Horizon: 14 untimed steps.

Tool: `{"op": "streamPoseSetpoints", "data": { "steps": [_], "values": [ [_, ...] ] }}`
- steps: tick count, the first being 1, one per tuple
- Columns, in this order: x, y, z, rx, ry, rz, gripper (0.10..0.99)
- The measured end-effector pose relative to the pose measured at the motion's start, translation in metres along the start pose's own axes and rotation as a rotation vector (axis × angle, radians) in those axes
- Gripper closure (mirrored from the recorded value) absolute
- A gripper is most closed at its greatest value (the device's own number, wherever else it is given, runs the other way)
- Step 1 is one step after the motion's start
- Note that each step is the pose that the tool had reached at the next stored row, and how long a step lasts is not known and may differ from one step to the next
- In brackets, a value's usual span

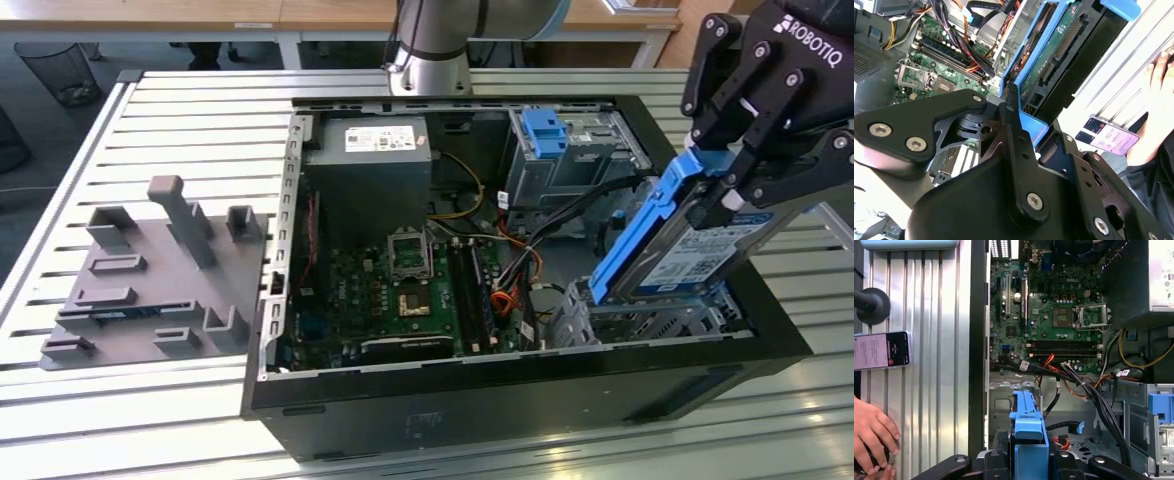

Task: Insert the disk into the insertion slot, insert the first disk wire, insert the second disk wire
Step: 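Insert the disk into the insertion slot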

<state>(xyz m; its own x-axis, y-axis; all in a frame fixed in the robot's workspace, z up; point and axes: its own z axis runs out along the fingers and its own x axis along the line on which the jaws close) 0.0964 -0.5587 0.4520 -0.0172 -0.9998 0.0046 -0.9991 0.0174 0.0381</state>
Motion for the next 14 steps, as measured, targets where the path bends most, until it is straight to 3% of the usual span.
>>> {"op": "streamPoseSetpoints", "data": {
  "steps": [14],
  "values": [
    [-0.0034,0.0025,0.0041,0.008,0.0,0.0,0.722]
  ]
}}
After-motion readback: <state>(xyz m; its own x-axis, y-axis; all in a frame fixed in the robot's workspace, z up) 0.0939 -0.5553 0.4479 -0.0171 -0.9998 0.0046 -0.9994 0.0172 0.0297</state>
